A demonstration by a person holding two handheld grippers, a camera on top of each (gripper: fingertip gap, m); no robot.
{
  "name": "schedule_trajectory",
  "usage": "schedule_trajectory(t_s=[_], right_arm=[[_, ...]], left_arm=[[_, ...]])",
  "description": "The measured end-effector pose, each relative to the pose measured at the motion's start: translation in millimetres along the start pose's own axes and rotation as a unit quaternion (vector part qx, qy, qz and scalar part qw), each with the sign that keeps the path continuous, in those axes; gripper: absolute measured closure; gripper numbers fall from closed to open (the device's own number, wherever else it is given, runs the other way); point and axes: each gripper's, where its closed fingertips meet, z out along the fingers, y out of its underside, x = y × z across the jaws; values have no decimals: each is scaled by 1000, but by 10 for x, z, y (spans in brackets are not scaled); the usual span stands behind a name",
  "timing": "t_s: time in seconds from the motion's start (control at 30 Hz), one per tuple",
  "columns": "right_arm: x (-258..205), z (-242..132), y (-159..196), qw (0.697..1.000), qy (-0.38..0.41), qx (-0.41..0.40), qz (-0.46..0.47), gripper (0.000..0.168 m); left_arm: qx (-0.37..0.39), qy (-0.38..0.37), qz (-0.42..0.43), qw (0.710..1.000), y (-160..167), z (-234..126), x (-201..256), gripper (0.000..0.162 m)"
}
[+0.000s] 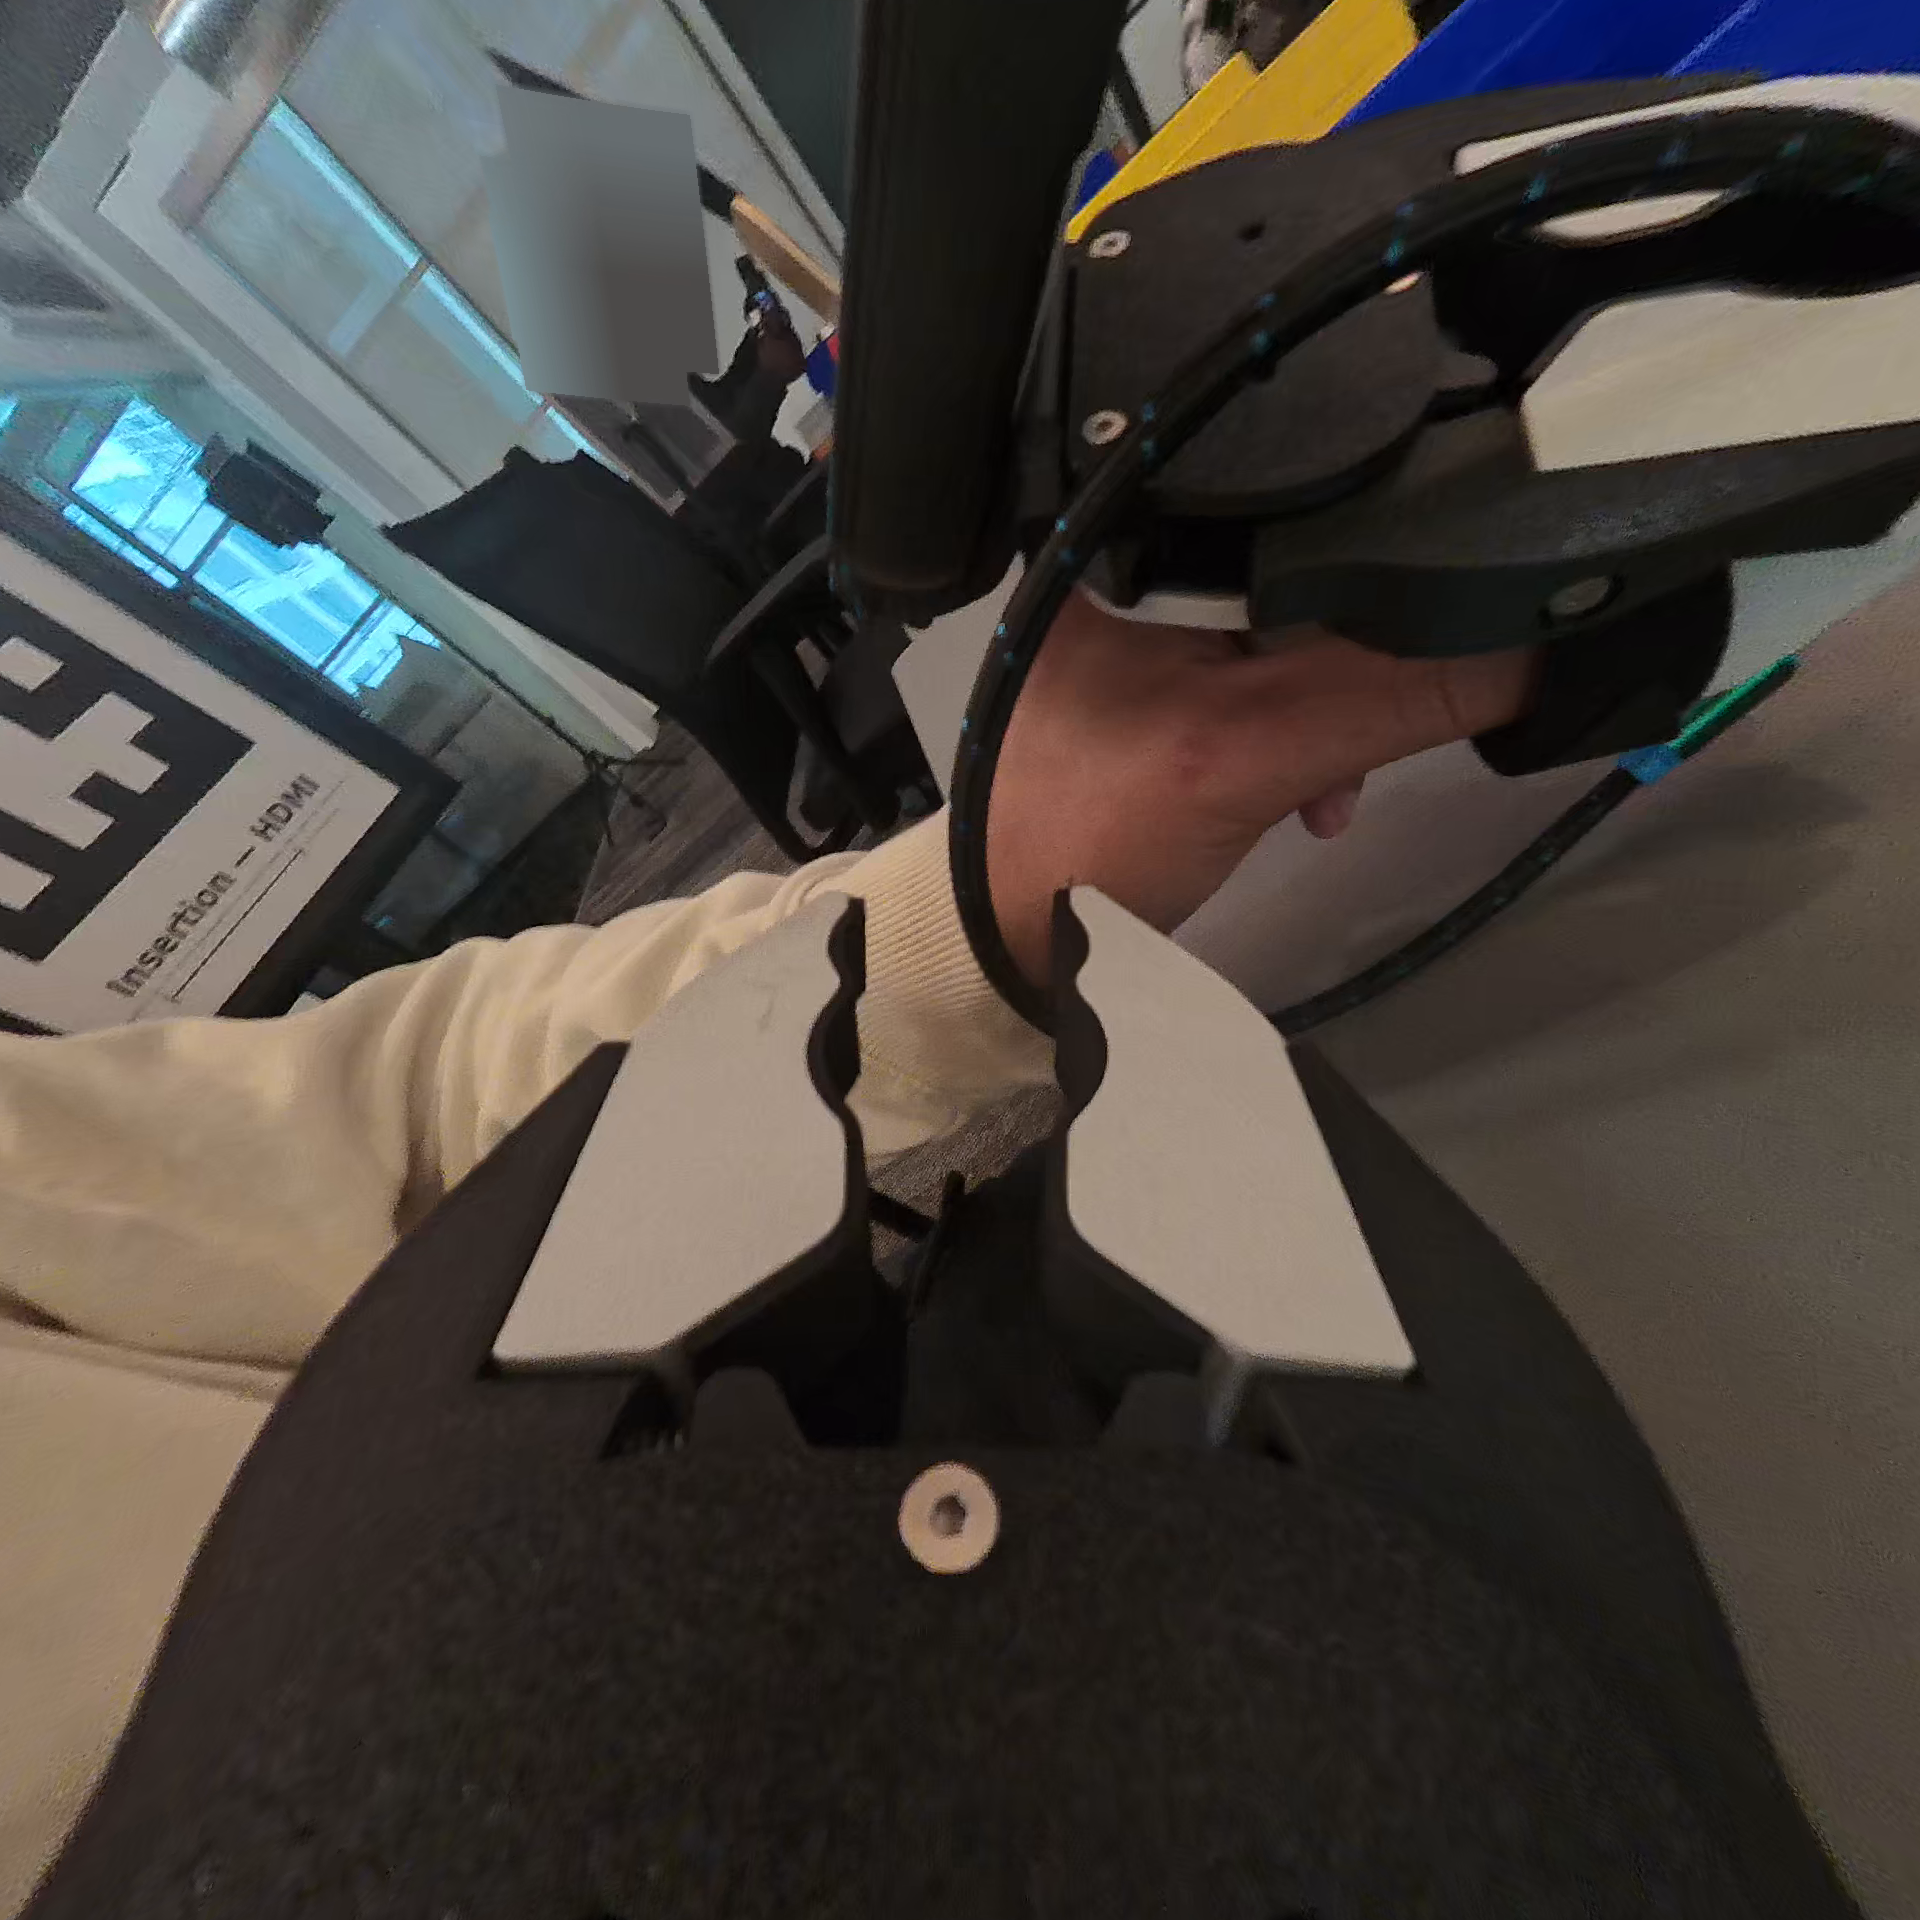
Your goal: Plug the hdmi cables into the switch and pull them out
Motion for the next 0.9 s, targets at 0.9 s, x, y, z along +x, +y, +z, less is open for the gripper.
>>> schedule_trajectory(t_s=[0.9], right_arm=[[1376, -3836, -2209, 809, 539, 4, -236, 162]], left_arm=[[-29, 88, -15, 996, 231, 159, 395, 140]])
